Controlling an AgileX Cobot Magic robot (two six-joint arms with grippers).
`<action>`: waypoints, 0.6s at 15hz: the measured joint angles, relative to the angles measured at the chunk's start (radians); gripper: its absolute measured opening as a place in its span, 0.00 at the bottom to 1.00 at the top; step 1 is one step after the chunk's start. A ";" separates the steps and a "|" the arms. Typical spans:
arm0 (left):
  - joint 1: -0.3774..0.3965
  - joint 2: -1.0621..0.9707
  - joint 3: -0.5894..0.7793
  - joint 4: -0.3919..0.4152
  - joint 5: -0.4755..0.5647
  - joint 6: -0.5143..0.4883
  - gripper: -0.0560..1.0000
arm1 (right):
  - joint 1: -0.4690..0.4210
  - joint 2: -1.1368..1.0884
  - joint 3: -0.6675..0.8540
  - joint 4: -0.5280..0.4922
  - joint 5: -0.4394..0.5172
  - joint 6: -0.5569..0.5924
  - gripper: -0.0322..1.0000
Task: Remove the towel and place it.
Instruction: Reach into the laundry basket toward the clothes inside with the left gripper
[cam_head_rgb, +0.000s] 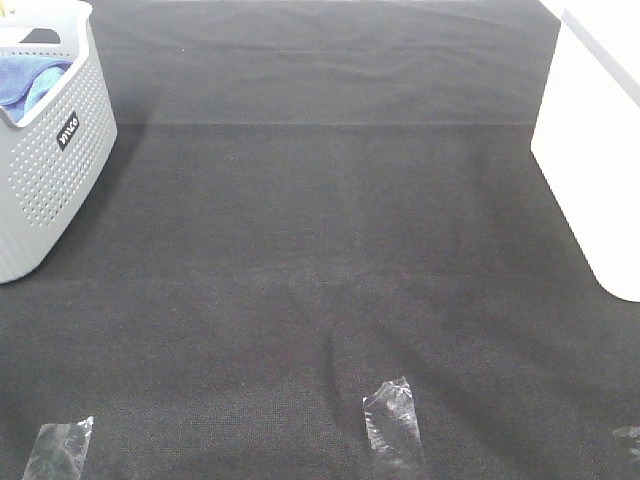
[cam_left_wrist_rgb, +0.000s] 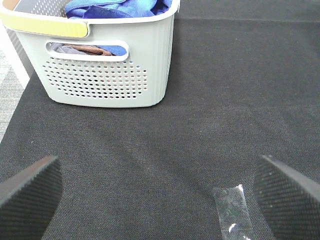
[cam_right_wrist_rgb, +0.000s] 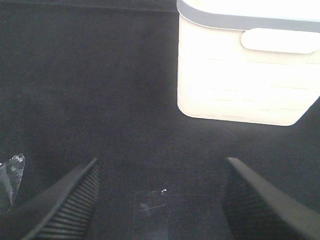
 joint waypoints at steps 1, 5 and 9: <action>0.000 0.000 0.000 0.000 0.000 0.000 0.99 | 0.000 0.000 0.000 0.000 0.000 0.000 0.70; 0.000 0.000 0.000 0.000 0.000 0.000 0.99 | 0.000 0.000 0.000 0.000 0.000 0.000 0.70; 0.000 0.000 0.000 0.000 0.000 0.000 0.99 | 0.000 0.000 0.000 0.000 0.000 0.000 0.70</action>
